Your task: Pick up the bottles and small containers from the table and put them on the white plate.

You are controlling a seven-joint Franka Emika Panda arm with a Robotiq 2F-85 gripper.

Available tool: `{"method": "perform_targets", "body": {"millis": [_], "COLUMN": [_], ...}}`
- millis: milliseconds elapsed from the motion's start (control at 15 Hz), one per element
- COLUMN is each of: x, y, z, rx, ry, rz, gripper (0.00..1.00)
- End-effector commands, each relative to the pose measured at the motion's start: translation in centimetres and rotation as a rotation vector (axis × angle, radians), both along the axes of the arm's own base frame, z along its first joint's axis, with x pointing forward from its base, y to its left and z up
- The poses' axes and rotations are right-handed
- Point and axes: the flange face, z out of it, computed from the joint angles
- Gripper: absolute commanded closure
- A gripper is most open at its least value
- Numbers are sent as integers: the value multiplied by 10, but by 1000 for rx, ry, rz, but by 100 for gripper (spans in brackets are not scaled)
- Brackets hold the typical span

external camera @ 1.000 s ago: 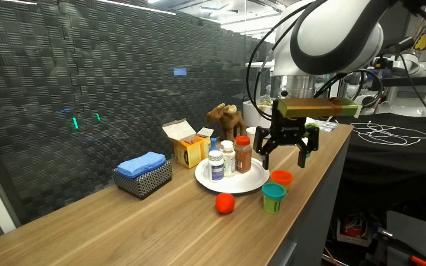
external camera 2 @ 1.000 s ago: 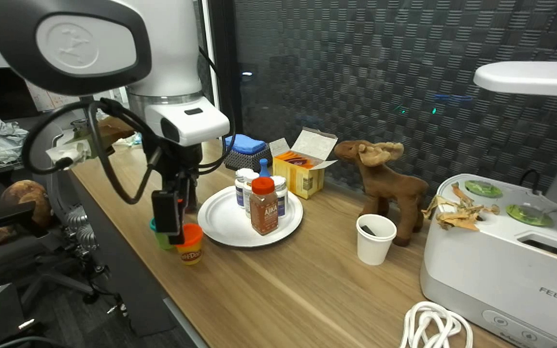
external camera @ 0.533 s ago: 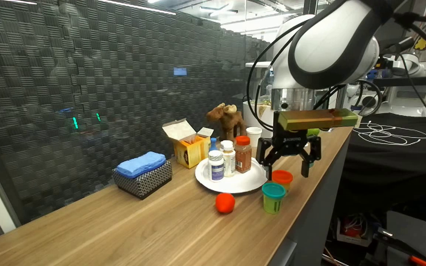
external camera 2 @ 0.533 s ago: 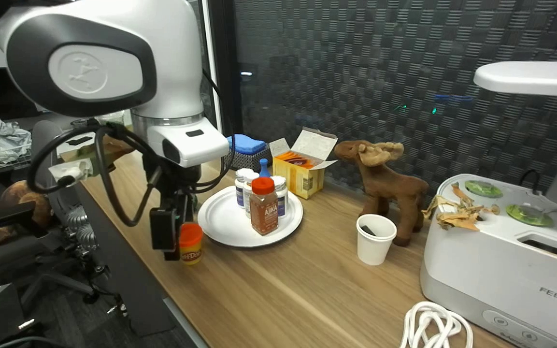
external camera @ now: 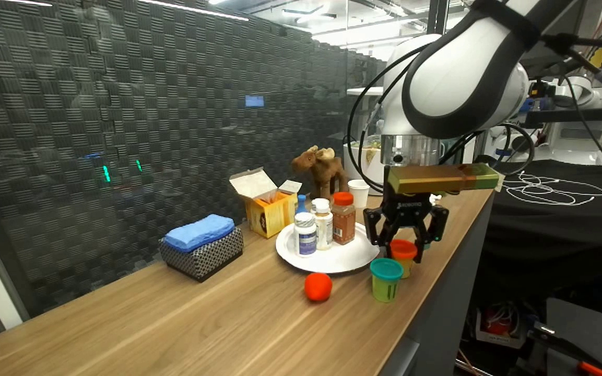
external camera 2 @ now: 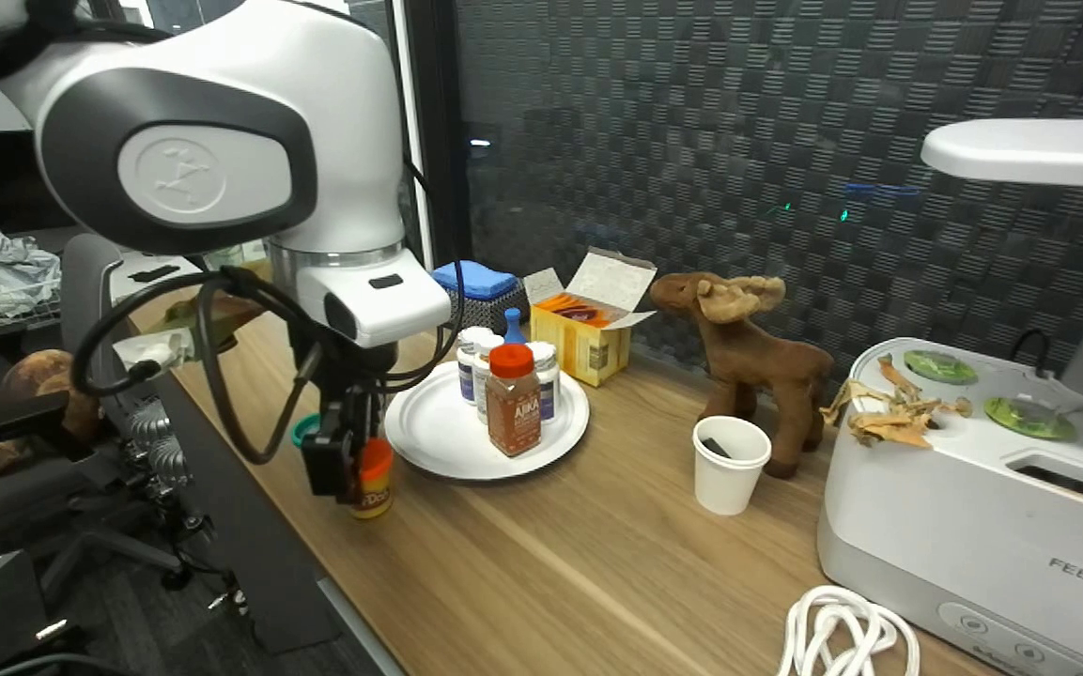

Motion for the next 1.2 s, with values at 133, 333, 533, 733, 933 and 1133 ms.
{"method": "perform_targets", "body": {"millis": [133, 333, 533, 733, 933, 1133], "x": [1, 13, 30, 51, 71, 88], "y": [-1, 0, 2, 4, 9, 11], "z": [18, 32, 37, 40, 38, 30], "rx": [-11, -22, -37, -56, -64, -63], "ry": [-61, -96, -119, -147, -157, -146], "rz": [-83, -108, -122, -122, -104, -90], "gripper": [76, 76, 76, 76, 76, 76]}}
